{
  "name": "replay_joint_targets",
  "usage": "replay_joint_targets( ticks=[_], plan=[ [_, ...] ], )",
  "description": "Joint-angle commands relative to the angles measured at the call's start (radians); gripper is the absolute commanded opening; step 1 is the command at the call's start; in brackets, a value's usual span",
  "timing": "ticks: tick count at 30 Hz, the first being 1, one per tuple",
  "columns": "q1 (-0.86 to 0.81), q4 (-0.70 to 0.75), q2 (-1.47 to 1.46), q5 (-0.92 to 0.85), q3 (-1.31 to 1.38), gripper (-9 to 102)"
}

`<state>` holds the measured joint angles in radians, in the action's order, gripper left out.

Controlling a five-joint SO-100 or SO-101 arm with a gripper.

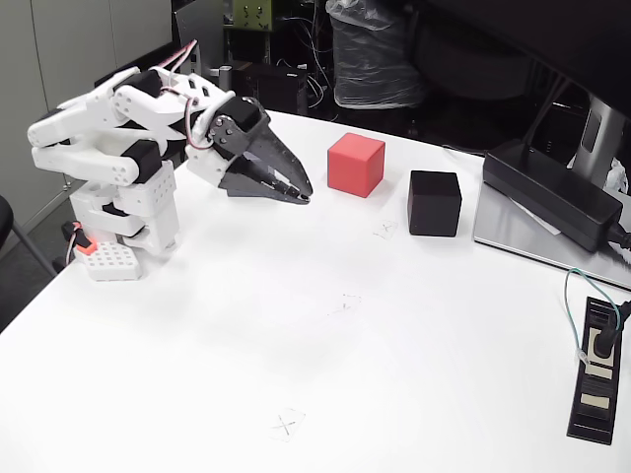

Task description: Stack the three blocks in an ordered color.

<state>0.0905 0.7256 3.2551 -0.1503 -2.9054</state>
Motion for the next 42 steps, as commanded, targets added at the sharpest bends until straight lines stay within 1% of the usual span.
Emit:
replay_joint_targets(
  ticks=[1,5,8,10,12,14,18,22,25,28,31,37,42],
  plan=[
    [0.078,0.084,0.002,-0.063,0.114,0],
    [0.245,0.255,-0.003,-0.064,0.245,0],
    [0.390,0.368,-0.005,-0.071,0.350,3],
    [0.482,0.402,-0.006,-0.077,0.388,7],
    [0.549,0.403,-0.008,-0.078,0.397,10],
    [0.591,0.410,-0.009,-0.078,0.399,14],
    [0.623,0.413,-0.009,-0.078,0.414,18],
    [0.626,0.416,-0.025,-0.078,0.434,18],
    [0.627,0.417,-0.120,-0.078,0.479,18],
    [0.629,0.434,-0.285,-0.078,0.557,19],
    [0.629,0.494,-0.446,-0.080,0.666,19],
    [0.638,0.681,-0.672,-0.080,0.891,19],
    [0.765,0.755,-0.828,-0.072,0.997,19]
  ],
)
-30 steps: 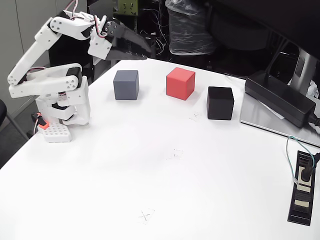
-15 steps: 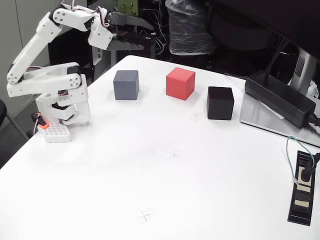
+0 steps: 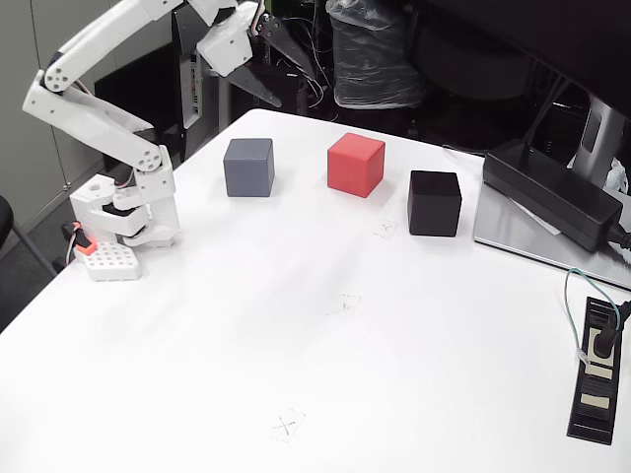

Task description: Stack the three blocks in an ordered color.

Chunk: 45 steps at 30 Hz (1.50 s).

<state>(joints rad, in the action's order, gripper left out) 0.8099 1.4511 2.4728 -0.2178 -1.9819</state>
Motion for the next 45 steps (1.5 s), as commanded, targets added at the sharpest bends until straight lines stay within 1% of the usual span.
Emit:
replay_joint_targets(
  ticks=[1,9,11,14,17,22,26,45],
  plan=[
    [0.078,0.035,-0.072,0.002,0.081,19],
    [0.316,0.051,-0.265,-0.040,0.094,19],
    [0.374,0.057,-0.318,-0.132,0.078,19],
    [0.434,0.100,-0.396,-0.322,0.060,19],
    [0.407,0.138,-0.419,-0.454,0.032,19],
    [0.296,0.130,-0.434,-0.545,-0.009,19],
    [0.278,0.130,-0.454,-0.621,-0.048,19],
    [0.268,0.118,-0.463,-0.634,-0.009,19]
  ],
)
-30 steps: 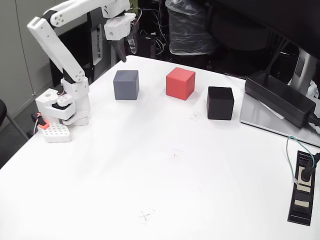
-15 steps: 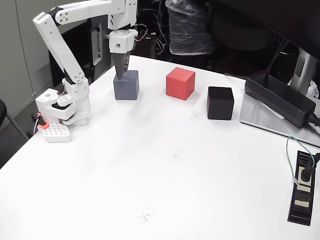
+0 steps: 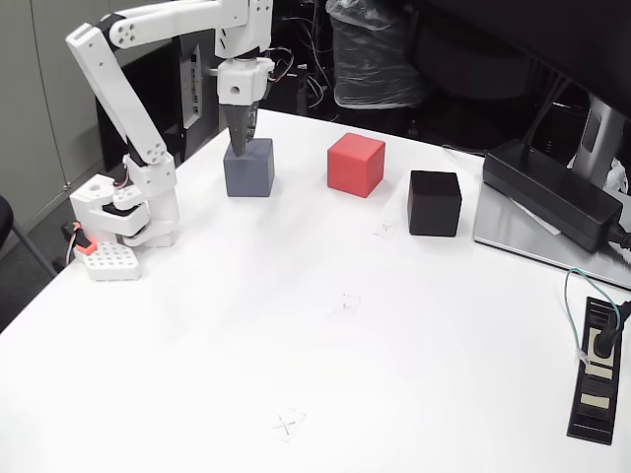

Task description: Stack the three blocks in an ordered color.

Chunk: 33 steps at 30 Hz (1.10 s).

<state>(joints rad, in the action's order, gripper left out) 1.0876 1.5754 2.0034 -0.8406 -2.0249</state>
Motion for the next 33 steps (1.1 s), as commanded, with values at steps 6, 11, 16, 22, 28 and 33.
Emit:
replay_joint_targets(
  ticks=[6,11,16,22,28,33],
  plan=[
    [-0.002,-0.006,0.005,-0.012,0.032,23],
    [-0.002,-0.006,0.005,-0.020,0.032,34],
    [0.000,-0.006,0.000,-0.023,0.031,39],
    [0.002,-0.009,-0.149,-0.083,0.034,39],
    [0.002,-0.110,-0.256,-0.098,0.032,39],
    [0.002,-0.144,-0.265,-0.098,0.026,39]
  ],
)
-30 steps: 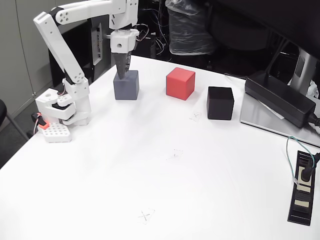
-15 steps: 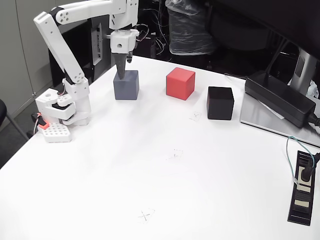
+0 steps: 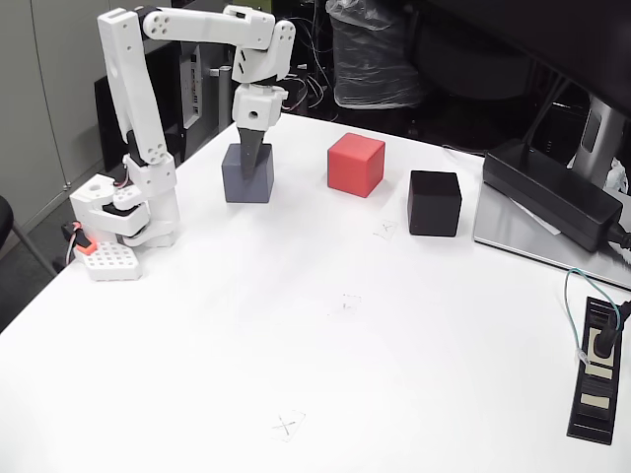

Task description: Stack the three blocks in an ordered color.

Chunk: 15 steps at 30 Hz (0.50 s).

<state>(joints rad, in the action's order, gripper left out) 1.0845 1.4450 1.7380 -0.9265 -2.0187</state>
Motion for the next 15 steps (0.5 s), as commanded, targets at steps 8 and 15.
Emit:
replay_joint_targets(
  ticks=[8,15],
  plan=[
    [0.005,-0.017,0.000,-0.003,0.028,22],
    [0.003,-0.015,0.006,0.087,0.110,9]
  ],
)
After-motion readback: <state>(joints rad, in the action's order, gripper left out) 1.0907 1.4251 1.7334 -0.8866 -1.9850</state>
